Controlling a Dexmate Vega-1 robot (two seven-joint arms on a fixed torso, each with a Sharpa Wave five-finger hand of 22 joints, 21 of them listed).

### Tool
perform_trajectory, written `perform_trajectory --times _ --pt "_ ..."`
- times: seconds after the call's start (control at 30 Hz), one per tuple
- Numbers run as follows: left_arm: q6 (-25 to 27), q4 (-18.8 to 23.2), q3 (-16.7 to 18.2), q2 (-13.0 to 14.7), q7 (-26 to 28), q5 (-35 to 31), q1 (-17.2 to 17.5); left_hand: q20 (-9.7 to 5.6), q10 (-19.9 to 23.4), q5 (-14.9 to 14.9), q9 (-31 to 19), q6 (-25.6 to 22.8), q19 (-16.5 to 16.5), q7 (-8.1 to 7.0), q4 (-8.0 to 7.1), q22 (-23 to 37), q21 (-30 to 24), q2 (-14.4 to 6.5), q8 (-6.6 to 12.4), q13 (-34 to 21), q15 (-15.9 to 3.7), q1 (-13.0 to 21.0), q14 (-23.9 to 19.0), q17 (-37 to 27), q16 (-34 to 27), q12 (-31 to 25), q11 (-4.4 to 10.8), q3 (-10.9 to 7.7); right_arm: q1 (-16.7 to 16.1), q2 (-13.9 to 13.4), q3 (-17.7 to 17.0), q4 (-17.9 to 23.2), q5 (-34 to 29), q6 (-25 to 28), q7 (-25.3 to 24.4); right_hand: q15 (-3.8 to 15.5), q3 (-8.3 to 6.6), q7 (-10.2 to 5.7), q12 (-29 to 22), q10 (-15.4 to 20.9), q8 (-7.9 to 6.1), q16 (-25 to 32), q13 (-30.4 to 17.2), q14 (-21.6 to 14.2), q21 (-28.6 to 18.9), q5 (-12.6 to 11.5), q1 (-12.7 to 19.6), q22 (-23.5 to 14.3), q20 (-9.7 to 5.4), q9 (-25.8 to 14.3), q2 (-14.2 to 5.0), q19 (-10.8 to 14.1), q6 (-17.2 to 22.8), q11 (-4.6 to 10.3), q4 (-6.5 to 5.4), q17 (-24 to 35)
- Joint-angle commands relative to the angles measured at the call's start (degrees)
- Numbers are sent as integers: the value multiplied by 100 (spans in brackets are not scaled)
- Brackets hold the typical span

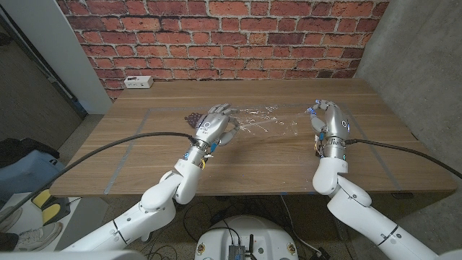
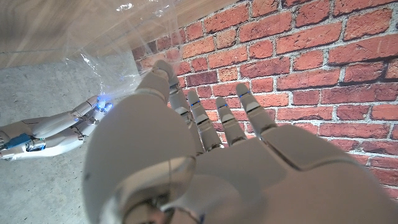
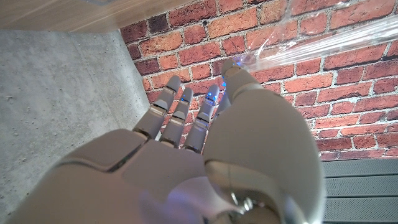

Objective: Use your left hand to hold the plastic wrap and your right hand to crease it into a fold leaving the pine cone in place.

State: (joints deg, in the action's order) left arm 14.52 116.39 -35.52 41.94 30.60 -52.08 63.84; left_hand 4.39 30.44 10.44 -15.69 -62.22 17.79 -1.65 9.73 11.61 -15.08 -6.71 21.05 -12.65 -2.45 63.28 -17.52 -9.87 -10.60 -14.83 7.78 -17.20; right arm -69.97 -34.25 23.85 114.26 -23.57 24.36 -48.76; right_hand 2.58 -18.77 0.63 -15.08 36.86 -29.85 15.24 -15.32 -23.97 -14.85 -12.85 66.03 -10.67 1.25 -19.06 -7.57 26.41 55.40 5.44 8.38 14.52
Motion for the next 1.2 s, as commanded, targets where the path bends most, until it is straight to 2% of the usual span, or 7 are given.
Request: perform_trajectory --times 0.03,0.33,0.7,1.03,1.2 --pt "142 -124 37 -93 -72 135 -203 8 44 53 -681 -256 6 222 -33 16 -23 34 179 -22 -525 20 -34 1 -7 -14 8 -30 519 143 105 -555 134 -327 -48 887 -50 211 2 43 -28 -5 -13 -86 23 34 -63 -16 -13 -6 -15 10 190 41 4 11" --pt "262 -267 -14 -169 -98 135 -410 -2 54 57 -732 -252 12 220 -32 17 -29 39 192 -23 -530 26 -42 2 -10 -8 10 -26 891 228 211 -923 232 -459 0 902 -73 219 -4 69 -30 -8 -21 -110 26 42 -70 -15 -22 -1 -11 13 192 38 13 19" --pt "407 -399 -82 -252 -37 140 -563 2 69 61 -777 -253 14 221 -35 17 -33 42 200 -25 -532 28 -38 1 -8 -4 -7 -21 1233 209 306 -1206 316 -539 116 896 -89 211 -3 77 -34 -7 -30 -116 27 52 -75 -15 -24 -1 -12 20 184 43 21 40" --pt "549 -517 -146 -336 7 140 -719 -8 62 62 -792 -252 10 215 -36 16 -35 47 190 -26 -541 31 -35 1 -7 9 44 -15 1563 221 416 -1513 398 -668 223 899 -99 208 1 73 -32 -10 -37 -120 31 60 -87 -14 -25 6 -6 17 181 53 24 53" --pt "547 -590 -148 -385 -7 264 -819 6 60 62 -783 -255 5 205 -37 16 -35 46 177 -26 -535 32 -37 0 -9 14 12 -12 1698 231 456 -1631 449 -719 272 896 -108 203 2 76 -33 -16 -41 -121 34 64 -95 -14 -12 6 -4 15 176 58 25 56"
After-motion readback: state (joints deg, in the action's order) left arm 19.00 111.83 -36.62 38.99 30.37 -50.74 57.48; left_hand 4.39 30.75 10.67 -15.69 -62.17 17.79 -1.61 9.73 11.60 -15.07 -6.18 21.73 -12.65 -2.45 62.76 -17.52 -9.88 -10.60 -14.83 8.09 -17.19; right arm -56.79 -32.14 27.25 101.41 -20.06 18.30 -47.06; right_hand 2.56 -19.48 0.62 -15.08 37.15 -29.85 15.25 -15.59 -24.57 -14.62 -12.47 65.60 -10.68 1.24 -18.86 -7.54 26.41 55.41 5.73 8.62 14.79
